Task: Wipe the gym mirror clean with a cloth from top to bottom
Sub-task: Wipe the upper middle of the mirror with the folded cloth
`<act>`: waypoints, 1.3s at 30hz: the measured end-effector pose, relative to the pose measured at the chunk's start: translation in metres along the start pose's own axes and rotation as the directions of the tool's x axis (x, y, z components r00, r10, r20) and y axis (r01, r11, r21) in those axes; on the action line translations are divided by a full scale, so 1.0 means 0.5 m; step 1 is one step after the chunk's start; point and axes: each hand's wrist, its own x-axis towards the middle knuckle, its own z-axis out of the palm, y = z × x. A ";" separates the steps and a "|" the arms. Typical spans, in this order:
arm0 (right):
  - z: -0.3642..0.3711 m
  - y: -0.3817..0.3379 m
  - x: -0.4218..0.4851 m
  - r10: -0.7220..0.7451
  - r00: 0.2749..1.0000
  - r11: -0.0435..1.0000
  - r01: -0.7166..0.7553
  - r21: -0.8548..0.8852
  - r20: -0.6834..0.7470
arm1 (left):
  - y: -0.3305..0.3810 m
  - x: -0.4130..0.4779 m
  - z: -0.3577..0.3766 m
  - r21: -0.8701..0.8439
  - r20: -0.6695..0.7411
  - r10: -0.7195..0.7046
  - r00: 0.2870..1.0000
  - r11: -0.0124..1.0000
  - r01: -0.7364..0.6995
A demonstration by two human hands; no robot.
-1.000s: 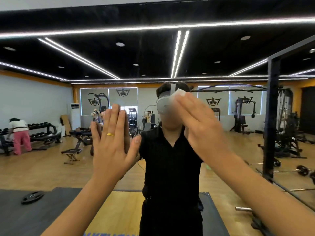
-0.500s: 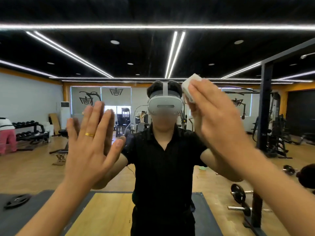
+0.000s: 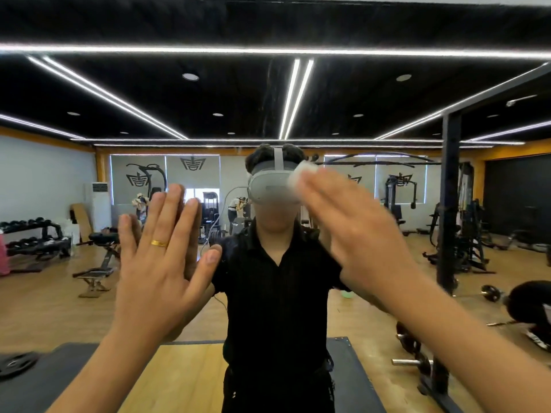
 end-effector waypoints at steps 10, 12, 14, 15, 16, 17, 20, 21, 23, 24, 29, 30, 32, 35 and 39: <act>0.038 -0.082 -0.034 0.005 0.998 0.999 -0.003 0.033 -0.055 | 0.000 -0.001 0.002 -0.018 -0.007 -0.002 1.000 1.000 0.002; 0.020 -0.047 -0.010 -0.052 0.998 0.999 0.052 0.000 -0.034 | 0.000 -0.001 0.002 -0.014 -0.011 -0.001 1.000 1.000 0.000; 0.006 0.001 0.048 0.042 0.995 0.999 -0.042 0.000 -0.090 | 0.001 -0.001 0.002 -0.010 -0.012 0.002 1.000 1.000 -0.002; 0.003 0.022 0.079 0.086 0.985 0.996 -0.086 0.010 -0.150 | 0.001 0.000 0.001 -0.012 -0.009 0.000 1.000 1.000 0.000; 0.005 0.038 0.105 0.129 0.970 0.992 -0.126 0.027 -0.208 | 0.002 0.001 0.000 -0.016 -0.005 -0.005 1.000 1.000 0.005; 0.011 0.041 0.122 0.176 0.953 0.984 -0.168 0.056 -0.248 | 0.003 0.001 0.000 -0.019 -0.002 -0.009 1.000 1.000 0.009; 0.043 -0.028 0.100 0.221 0.955 0.973 -0.201 0.117 -0.199 | 0.004 0.001 0.001 -0.015 -0.003 -0.008 1.000 1.000 0.008; 0.052 -0.067 0.071 0.163 0.977 0.982 -0.147 0.121 -0.139 | 0.002 0.001 0.001 -0.011 -0.001 -0.008 1.000 1.000 0.008; 0.050 -0.127 0.016 -0.012 0.999 0.995 0.015 0.099 -0.031 | 0.001 0.000 0.001 -0.007 0.009 -0.006 1.000 1.000 0.006; 0.046 -0.132 0.006 -0.082 0.997 0.993 0.081 0.089 0.003 | 0.001 0.000 0.001 -0.007 0.009 -0.007 1.000 1.000 0.007; 0.000 0.000 0.139 0.107 0.988 0.994 -0.103 0.037 -0.109 | 0.002 0.002 0.001 -0.010 0.002 -0.011 1.000 1.000 0.011; -0.007 0.025 0.163 0.173 0.975 0.985 -0.171 0.028 -0.141 | 0.001 0.002 0.001 -0.009 0.002 -0.007 1.000 1.000 0.007; 0.001 0.019 0.176 0.252 0.954 0.968 -0.249 0.042 -0.162 | 0.000 0.002 0.002 -0.008 0.004 -0.008 1.000 1.000 0.008; 0.037 -0.071 0.110 0.113 0.990 0.992 -0.108 0.071 -0.082 | 0.000 0.001 0.002 -0.012 0.002 -0.009 1.000 1.000 0.009; 0.027 -0.073 0.076 -0.150 0.989 0.988 0.149 0.042 0.003 | -0.001 0.000 0.002 -0.004 -0.010 0.006 1.000 1.000 -0.006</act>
